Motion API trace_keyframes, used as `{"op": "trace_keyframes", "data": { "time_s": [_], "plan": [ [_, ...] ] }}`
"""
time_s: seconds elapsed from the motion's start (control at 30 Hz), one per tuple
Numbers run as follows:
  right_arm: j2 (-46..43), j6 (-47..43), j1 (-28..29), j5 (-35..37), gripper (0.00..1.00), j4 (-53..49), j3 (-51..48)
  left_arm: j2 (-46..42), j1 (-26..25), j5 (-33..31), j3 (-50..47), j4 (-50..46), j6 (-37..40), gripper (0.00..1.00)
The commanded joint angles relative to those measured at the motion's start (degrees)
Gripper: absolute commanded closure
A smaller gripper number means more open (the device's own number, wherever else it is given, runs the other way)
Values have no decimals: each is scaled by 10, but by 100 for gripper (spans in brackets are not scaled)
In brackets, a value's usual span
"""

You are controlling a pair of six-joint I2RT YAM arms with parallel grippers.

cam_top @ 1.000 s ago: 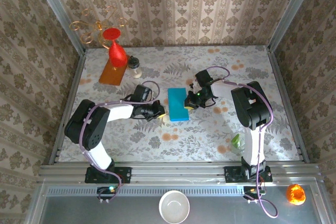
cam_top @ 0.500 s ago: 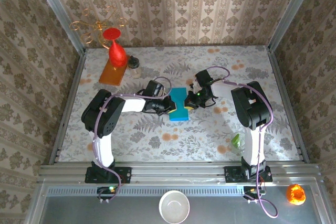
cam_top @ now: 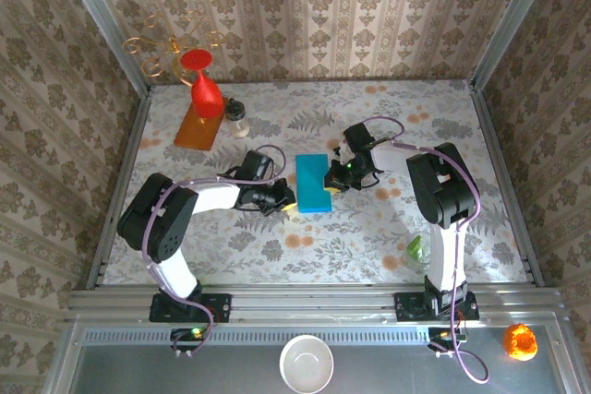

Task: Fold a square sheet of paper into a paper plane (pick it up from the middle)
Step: First fold the square sheet of paper in half at the center of the table.

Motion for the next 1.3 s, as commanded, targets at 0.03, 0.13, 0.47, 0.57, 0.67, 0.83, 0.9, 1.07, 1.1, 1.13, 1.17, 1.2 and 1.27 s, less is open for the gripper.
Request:
{"op": "trace_keyframes", "data": {
  "time_s": [0.03, 0.13, 0.47, 0.57, 0.67, 0.83, 0.9, 1.07, 1.1, 1.13, 1.17, 1.2, 1.27],
  "plan": [
    [115, 5, 3, 206, 100, -83, -69, 25, -24, 11, 56, -2, -8, 100],
    [114, 6, 3, 206, 100, -83, -69, 60, -31, 18, 66, 3, -19, 100],
    [111, 7, 4, 219, 100, -83, -71, 64, -22, 6, 20, -22, -27, 100],
    [112, 7, 5, 223, 100, -82, -72, 51, -14, 1, -13, -23, -33, 100],
    [112, 8, 5, 224, 100, -80, -72, 29, -13, -4, -45, -23, -35, 100],
    [111, 8, 5, 223, 100, -77, -73, -13, -42, -25, -75, -45, -21, 100],
    [110, 9, 5, 220, 100, -77, -72, -35, -48, -33, -78, -66, -8, 100],
    [88, 9, 6, 194, 100, -76, -69, -108, -38, -74, -66, -101, 14, 100],
    [77, 11, 7, 185, 99, -75, -65, -122, -35, -83, -62, -100, 13, 100],
    [67, 11, 7, 171, 98, -74, -60, -133, -34, -95, -58, -95, 13, 100],
    [57, 11, 8, 158, 97, -72, -54, -142, -33, -105, -55, -88, 13, 100],
    [45, 11, 10, 143, 95, -71, -45, -147, -34, -117, -51, -80, 11, 100],
    [18, 11, 13, 103, 91, -58, -32, -148, -34, -129, -43, -57, 8, 99]
  ]
}}
